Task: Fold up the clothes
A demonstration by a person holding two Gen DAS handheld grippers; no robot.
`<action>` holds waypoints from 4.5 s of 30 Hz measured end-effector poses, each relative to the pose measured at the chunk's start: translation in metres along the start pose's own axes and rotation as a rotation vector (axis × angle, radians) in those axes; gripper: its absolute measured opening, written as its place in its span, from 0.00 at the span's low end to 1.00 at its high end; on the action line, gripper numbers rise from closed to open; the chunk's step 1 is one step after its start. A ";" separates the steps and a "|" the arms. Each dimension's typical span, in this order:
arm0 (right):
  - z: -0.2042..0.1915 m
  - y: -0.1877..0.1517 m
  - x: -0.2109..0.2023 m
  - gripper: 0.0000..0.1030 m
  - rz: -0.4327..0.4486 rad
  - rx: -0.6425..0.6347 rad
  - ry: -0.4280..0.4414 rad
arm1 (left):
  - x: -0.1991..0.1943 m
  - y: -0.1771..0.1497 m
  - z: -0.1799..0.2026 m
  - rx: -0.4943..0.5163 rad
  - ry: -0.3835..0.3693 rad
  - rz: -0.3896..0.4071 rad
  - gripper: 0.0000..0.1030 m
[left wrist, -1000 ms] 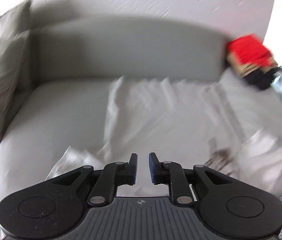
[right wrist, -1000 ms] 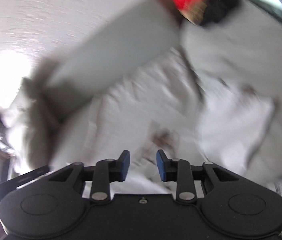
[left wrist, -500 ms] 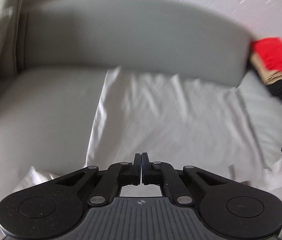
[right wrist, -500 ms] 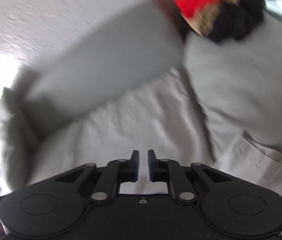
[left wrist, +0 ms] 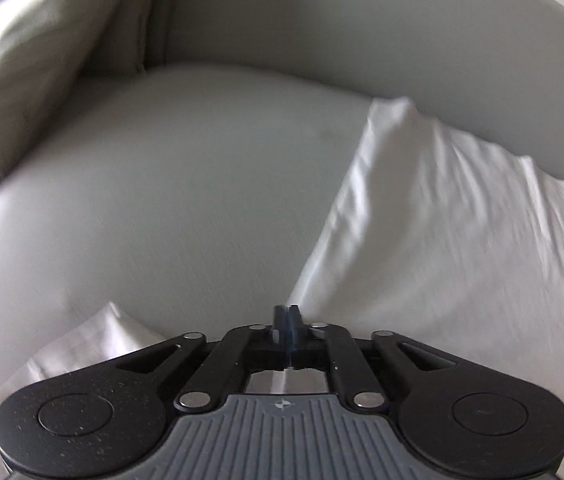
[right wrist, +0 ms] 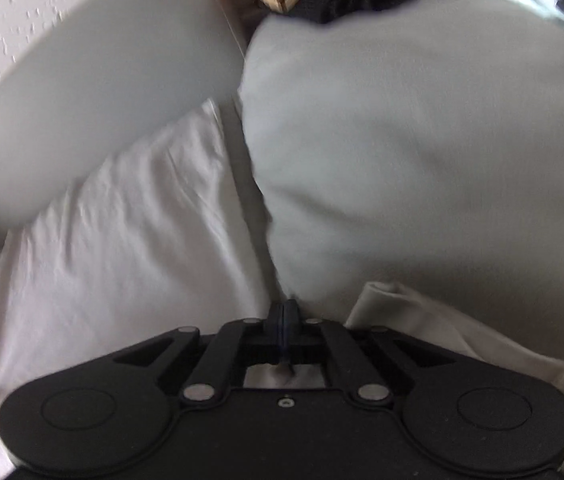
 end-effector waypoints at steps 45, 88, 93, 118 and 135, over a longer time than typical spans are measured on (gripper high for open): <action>-0.056 0.058 0.144 0.00 0.271 -0.144 -0.021 | 0.142 0.067 0.070 0.113 0.180 0.198 0.09; -0.043 0.064 -0.139 0.10 0.099 -0.003 0.177 | -0.138 0.033 0.088 0.311 -0.240 0.106 0.14; -0.035 0.074 -0.241 0.20 0.136 0.033 0.285 | -0.214 0.020 0.080 0.251 -0.311 0.129 0.20; -0.044 -0.112 -0.227 0.12 -0.326 -0.141 0.257 | -0.214 -0.183 0.126 0.339 -0.206 -0.092 0.06; 0.061 -0.014 -0.242 0.34 -0.035 0.358 0.180 | -0.248 -0.142 0.150 0.242 -0.406 -0.070 0.23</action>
Point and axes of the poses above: each gripper's, at about its wrist camera, not at the fingertips, and x roughly the way its jaws point, z to its right, y to its top, the point moved 4 cm from there along x, roughly the way its jaws point, and after that the axes turned 14 degrees about z, right-handed, at the moved point
